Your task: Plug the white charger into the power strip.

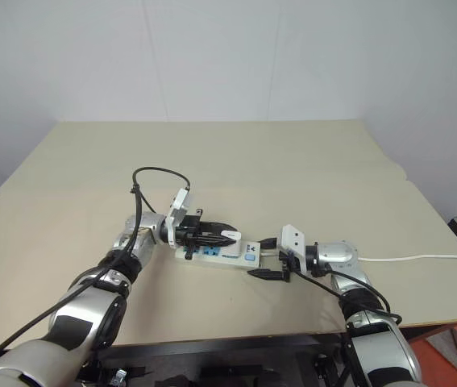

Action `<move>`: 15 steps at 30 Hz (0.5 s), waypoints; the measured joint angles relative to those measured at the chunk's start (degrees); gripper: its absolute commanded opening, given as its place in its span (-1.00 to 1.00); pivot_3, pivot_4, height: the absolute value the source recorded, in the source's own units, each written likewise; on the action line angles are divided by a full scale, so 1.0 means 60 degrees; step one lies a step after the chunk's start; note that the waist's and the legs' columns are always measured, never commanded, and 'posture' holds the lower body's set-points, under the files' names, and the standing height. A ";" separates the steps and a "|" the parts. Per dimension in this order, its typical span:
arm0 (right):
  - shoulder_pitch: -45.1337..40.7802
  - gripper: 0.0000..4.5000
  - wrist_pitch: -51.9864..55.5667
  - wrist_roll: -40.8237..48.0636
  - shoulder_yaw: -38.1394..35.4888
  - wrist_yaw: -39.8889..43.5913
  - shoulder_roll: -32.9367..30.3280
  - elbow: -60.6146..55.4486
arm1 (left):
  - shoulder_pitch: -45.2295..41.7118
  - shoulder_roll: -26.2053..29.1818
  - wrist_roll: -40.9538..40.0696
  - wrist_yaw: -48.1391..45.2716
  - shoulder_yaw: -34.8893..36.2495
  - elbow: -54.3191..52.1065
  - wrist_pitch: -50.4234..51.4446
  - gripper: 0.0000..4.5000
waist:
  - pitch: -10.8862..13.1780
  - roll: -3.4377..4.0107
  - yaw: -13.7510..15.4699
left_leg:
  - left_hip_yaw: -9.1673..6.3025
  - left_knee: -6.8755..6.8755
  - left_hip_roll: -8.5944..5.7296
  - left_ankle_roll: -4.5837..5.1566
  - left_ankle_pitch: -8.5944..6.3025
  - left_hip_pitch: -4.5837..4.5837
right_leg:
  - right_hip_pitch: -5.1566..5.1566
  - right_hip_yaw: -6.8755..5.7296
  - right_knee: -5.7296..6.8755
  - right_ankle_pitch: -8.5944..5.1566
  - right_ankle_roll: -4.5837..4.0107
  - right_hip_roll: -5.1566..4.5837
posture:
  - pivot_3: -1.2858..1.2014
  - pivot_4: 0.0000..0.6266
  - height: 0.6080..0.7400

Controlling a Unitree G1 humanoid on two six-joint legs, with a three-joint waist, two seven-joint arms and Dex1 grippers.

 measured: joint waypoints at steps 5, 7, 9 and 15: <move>0.0010 0.52 0.0003 0.0000 0.0016 -0.0008 0.0001 -0.0035 | -0.0083 -0.0066 0.0229 -0.0005 0.0173 0.0372 -0.0225 -0.56 | 0.0000 0.0000 -0.0009 | -0.0001 -0.0003 0.0001 0.0000 0.0000 -0.0001 | 0.0000 0.0000 0.0000 0.0000 0.0000 0.0001 | 0.03 -0.52 1.00; 0.0015 0.52 0.0010 0.0000 0.0016 -0.0021 0.0001 -0.0037 | -0.0115 -0.0091 0.0262 -0.0008 0.0229 0.0479 -0.0276 -0.56 | 0.0000 0.0000 -0.0008 | 0.0000 -0.0002 0.0001 0.0000 0.0000 0.0000 | 0.0000 0.0000 0.0000 0.0000 0.0000 0.0001 | 0.03 -0.52 1.00; 0.0019 0.52 0.0021 0.0000 0.0015 -0.0034 0.0001 -0.0037 | -0.0134 -0.0121 0.0327 -0.0009 0.0300 0.0550 -0.0312 -0.56 | -0.0001 -0.0001 -0.0005 | 0.0000 -0.0002 0.0000 0.0000 0.0000 0.0002 | 0.0001 0.0000 -0.0001 0.0000 0.0000 0.0001 | 0.03 -0.52 1.00; 0.0033 0.52 0.0034 0.0000 0.0009 -0.0040 -0.0003 -0.0037 | -0.0106 -0.0133 0.0345 -0.0011 0.0228 0.0601 -0.0612 -0.56 | -0.0002 -0.0002 -0.0002 | -0.0001 -0.0003 0.0000 0.0001 0.0000 0.0012 | 0.0014 0.0000 -0.0002 0.0000 0.0000 0.0001 | 0.03 -0.52 1.00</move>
